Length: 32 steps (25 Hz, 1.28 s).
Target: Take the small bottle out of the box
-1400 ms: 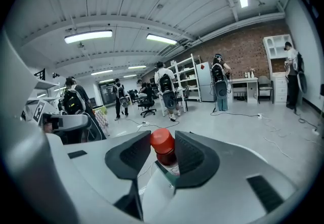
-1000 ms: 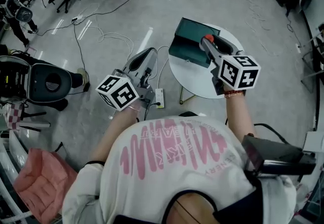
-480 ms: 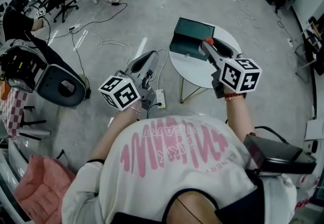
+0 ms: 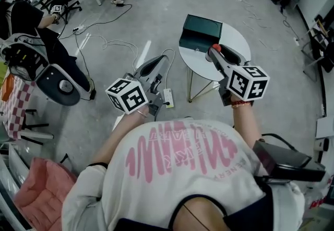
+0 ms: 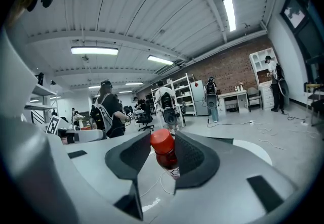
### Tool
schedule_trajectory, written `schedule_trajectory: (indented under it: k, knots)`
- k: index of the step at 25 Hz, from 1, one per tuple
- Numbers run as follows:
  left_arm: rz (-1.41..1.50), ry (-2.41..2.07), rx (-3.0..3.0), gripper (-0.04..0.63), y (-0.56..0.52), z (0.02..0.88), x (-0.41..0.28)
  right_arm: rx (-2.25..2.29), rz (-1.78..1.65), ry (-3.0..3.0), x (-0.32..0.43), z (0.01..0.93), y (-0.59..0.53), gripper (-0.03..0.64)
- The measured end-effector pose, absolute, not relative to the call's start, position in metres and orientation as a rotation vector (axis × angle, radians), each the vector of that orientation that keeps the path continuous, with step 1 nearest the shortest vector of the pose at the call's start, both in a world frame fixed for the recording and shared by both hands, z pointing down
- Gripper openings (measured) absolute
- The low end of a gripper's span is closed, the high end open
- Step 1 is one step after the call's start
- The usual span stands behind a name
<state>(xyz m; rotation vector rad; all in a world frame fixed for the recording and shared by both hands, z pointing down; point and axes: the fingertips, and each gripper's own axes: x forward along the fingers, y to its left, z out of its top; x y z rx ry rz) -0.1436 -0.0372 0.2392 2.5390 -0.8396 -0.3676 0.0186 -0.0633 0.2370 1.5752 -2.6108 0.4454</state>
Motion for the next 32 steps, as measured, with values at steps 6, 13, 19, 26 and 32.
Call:
schedule_trajectory:
  k: [6,13,19,26,32]
  knots:
    - [-0.345,-0.795,2.568,0.008,-0.012,0.241,-0.152,1.625,0.457,-2.587,0.011,0.246,-0.031,0.150]
    - [-0.306,-0.749,2.567,0.008,0.015,0.252,-0.163,1.684,0.508,-2.578,-0.003,0.256,0.008,0.150]
    - [-0.267,-0.704,2.553,0.008,0.034,0.260,-0.159,1.729,0.557,-2.581,-0.005,0.263,0.035,0.150]
    - [-0.268,-0.694,2.526,0.007,0.055,0.265,-0.154,1.725,0.572,-2.581,-0.002,0.265,0.057,0.150]
    - [-0.299,-0.746,2.488,0.008,0.066,0.265,-0.153,1.695,0.562,-2.583,0.009,0.261,0.064,0.150]
